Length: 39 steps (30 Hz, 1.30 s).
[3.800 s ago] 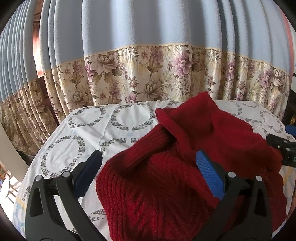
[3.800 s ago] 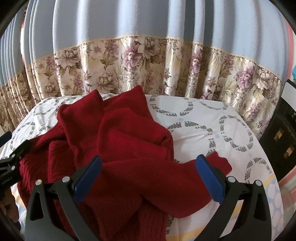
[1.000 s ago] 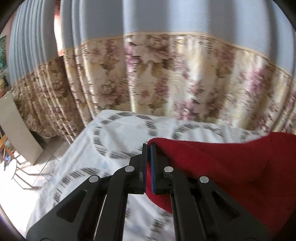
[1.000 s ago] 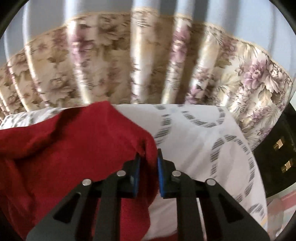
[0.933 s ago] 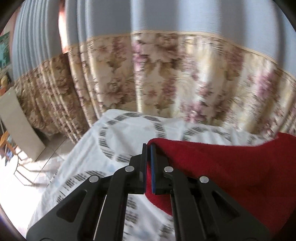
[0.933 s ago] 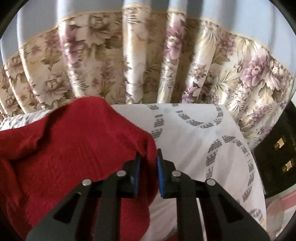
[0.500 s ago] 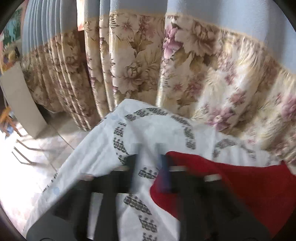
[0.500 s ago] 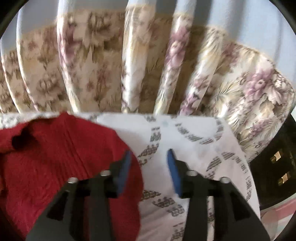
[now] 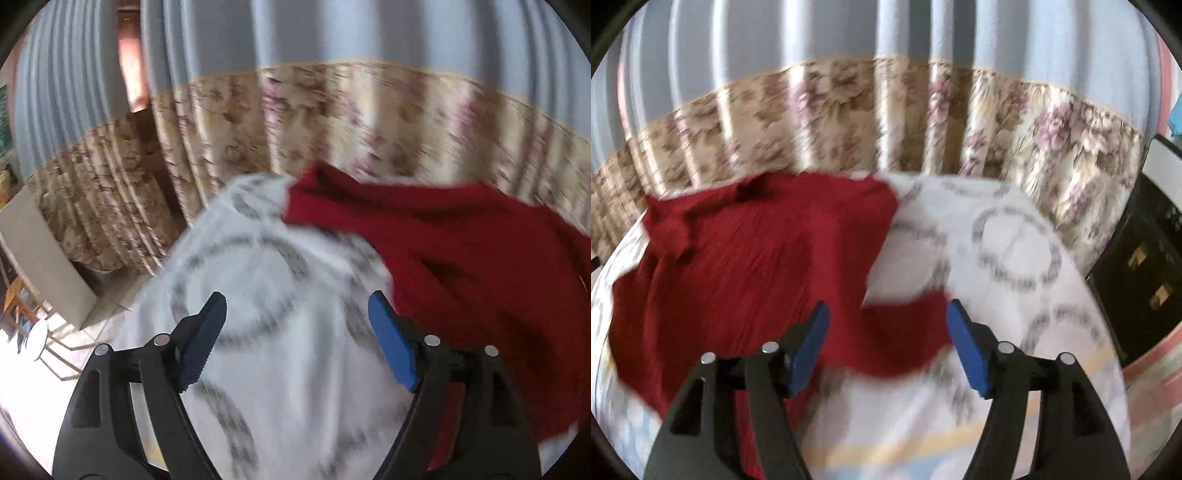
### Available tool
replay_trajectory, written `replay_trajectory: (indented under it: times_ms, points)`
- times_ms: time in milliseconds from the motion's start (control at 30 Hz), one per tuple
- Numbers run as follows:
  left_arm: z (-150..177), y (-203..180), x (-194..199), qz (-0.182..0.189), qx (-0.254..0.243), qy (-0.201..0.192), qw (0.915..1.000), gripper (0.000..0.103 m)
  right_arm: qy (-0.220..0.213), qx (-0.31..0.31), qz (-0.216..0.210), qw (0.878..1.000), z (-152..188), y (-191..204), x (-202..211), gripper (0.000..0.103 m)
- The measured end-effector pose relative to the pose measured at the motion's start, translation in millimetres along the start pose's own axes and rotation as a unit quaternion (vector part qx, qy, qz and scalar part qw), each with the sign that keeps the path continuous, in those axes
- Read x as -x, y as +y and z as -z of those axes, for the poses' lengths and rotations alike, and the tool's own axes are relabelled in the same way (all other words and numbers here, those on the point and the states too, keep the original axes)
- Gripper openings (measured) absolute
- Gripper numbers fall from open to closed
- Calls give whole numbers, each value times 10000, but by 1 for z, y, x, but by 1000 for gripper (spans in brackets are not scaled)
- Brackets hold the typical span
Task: Fold small clothes
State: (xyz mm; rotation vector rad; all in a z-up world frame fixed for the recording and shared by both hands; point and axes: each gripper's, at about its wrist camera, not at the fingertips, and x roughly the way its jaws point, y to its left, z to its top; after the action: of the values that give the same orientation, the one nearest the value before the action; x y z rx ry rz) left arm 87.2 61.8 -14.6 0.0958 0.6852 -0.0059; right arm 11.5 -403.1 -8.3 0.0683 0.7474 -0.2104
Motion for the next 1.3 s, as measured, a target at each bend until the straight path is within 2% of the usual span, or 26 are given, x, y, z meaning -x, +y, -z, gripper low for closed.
replay_trajectory:
  times_ms: [133, 267, 333, 467, 600, 633, 733, 767, 800, 867, 933, 1000, 1033, 1133, 1300]
  points:
    - [47, -26, 31, 323, -193, 105, 9992, 79, 147, -57, -265, 9995, 48, 9, 22, 67]
    - [75, -48, 46, 598, -331, 192, 9975, 80, 176, -17, -379, 9991, 74, 23, 35, 67]
    - [81, -58, 45, 580, -350, 243, 9974, 81, 285, -8, -555, 9981, 83, 30, 37, 67]
    - [82, -70, 33, 662, -341, 521, 9959, 81, 405, 135, -600, 9973, 97, 44, 36, 67]
    - [76, -92, 16, 839, -510, 706, 9927, 81, 539, 29, -781, 9955, 105, 50, 31, 67]
    - [74, -102, 12, 995, -562, 752, 9906, 79, 560, 7, -833, 9949, 106, 51, 30, 67]
    - [73, -126, 8, 1076, -837, 772, 9876, 71, 628, 57, -857, 9943, 109, 56, 26, 67]
    - [71, -131, 10, 1100, -877, 702, 9876, 58, 641, 79, -868, 9941, 110, 58, 25, 67]
    - [69, -135, 11, 1162, -888, 698, 9868, 52, 657, 83, -880, 9939, 111, 59, 24, 67]
    - [67, -139, 12, 1244, -912, 724, 9854, 25, 742, 63, -915, 9930, 112, 60, 22, 65]
    - [65, -138, 14, 1291, -873, 717, 9852, 16, 800, 73, -999, 9917, 114, 61, 20, 53]
    - [65, -134, 19, 1306, -797, 677, 9859, 13, 886, 79, -1154, 9893, 115, 63, 17, 26]
    - [64, -130, 23, 1304, -727, 628, 9868, 12, 840, 118, -1176, 9894, 114, 66, 20, 18]
    - [61, -117, 42, 1299, -576, 460, 9888, 11, 721, 206, -1152, 9905, 111, 69, 26, 15]
    - [57, -92, 74, 1242, -356, 239, 9913, 10, 233, 68, -1067, 9940, 97, 54, 53, 13]
